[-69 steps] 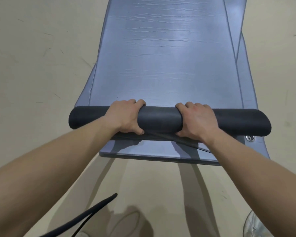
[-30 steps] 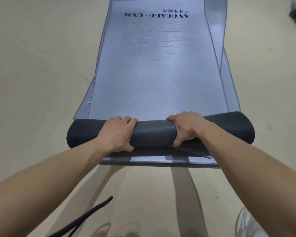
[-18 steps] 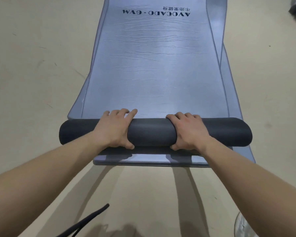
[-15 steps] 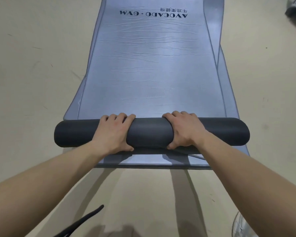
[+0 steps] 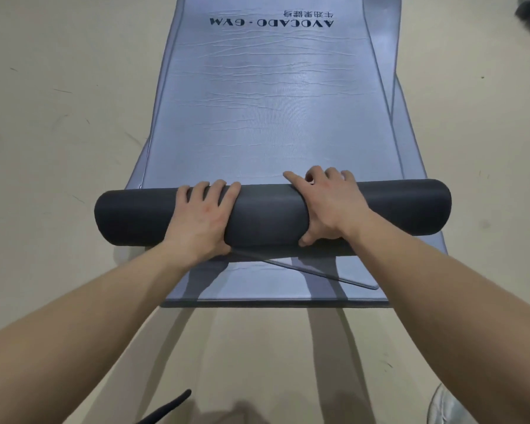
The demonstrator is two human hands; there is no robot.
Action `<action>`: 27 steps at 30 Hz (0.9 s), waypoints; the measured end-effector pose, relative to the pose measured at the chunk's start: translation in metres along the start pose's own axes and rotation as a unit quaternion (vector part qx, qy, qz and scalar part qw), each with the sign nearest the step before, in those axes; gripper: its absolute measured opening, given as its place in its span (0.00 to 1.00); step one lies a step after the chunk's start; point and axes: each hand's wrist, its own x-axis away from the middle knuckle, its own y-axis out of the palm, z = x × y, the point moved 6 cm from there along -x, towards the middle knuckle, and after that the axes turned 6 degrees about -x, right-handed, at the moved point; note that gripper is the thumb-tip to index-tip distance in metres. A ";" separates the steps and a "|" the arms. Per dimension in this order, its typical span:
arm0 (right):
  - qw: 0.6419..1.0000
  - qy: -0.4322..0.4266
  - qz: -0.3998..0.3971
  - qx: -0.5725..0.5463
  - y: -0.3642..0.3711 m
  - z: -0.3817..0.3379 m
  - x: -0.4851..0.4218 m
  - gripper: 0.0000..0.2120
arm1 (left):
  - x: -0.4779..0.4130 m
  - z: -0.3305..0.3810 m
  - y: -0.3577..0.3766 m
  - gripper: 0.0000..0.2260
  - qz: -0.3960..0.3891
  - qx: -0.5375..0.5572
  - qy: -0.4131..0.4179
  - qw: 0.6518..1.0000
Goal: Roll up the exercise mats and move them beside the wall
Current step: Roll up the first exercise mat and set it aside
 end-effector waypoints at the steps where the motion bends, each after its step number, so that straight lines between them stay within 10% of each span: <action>1: 0.999 0.008 0.027 0.024 0.003 -0.001 0.005 0.67 | -0.007 -0.002 -0.002 0.54 -0.011 0.009 0.006 1.000; 7: 1.000 -0.019 -0.008 0.020 -0.007 -0.011 0.016 0.52 | -0.011 -0.006 -0.019 0.47 -0.105 0.057 0.043 0.992; 10: 0.991 -0.043 -0.119 -0.041 0.006 -0.021 0.046 0.57 | 0.014 0.007 -0.009 0.47 -0.264 0.123 0.081 0.953; 14: 0.999 -0.008 -0.046 -0.004 0.055 -0.040 0.102 0.64 | 0.030 0.027 0.012 0.48 -0.373 0.147 0.112 0.909; 22: 0.976 -0.018 -0.193 -0.095 0.026 -0.014 0.034 0.65 | 0.050 0.039 -0.001 0.64 -0.161 0.066 0.057 0.983; 27: 0.999 -0.022 -0.020 -0.025 0.032 -0.019 0.053 0.65 | 0.013 0.018 0.002 0.59 -0.219 0.147 0.094 0.960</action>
